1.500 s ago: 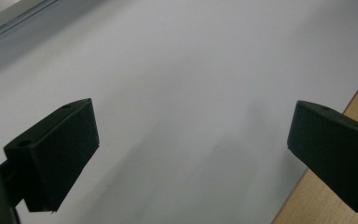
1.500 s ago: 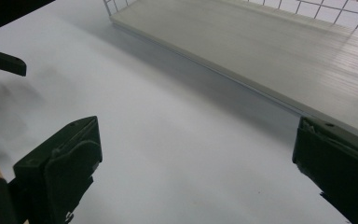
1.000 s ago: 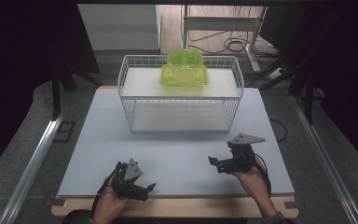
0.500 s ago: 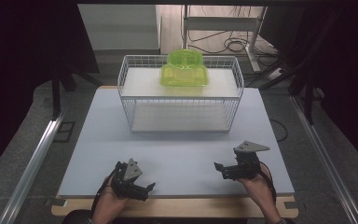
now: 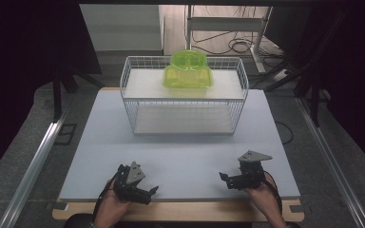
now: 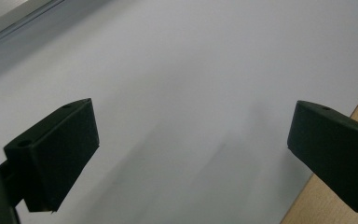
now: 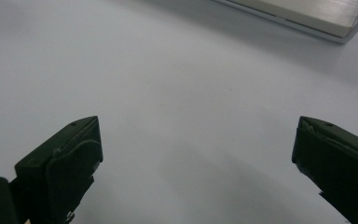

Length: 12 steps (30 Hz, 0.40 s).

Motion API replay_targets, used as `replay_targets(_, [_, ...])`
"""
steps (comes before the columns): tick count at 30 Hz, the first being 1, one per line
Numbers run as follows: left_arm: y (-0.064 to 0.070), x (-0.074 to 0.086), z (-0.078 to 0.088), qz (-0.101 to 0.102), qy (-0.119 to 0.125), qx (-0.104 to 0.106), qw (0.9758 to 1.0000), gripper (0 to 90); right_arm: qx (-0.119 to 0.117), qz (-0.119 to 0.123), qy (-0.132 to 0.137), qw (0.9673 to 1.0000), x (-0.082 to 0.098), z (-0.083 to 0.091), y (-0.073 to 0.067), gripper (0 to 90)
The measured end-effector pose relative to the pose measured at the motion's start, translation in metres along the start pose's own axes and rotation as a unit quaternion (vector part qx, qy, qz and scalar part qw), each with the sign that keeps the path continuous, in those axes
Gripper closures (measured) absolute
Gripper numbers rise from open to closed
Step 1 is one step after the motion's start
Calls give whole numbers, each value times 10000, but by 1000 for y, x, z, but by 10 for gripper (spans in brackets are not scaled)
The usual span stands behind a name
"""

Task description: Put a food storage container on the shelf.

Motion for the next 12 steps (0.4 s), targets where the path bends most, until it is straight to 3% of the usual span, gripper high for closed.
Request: replay_targets(12, [0,0,-1,-23,-13,-4,10000,17,-10,-65,-198,9998,9,-8,3,20])
Point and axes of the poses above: each handheld gripper's, and its own axes: z roughly backward along the jaws, x roughly out of its underside, y roughly to its right, the point moved 9 cm from there along -z, roughly forward along the jaws, and after that the axes turned 14 degrees about x, right-handed, at the moved point
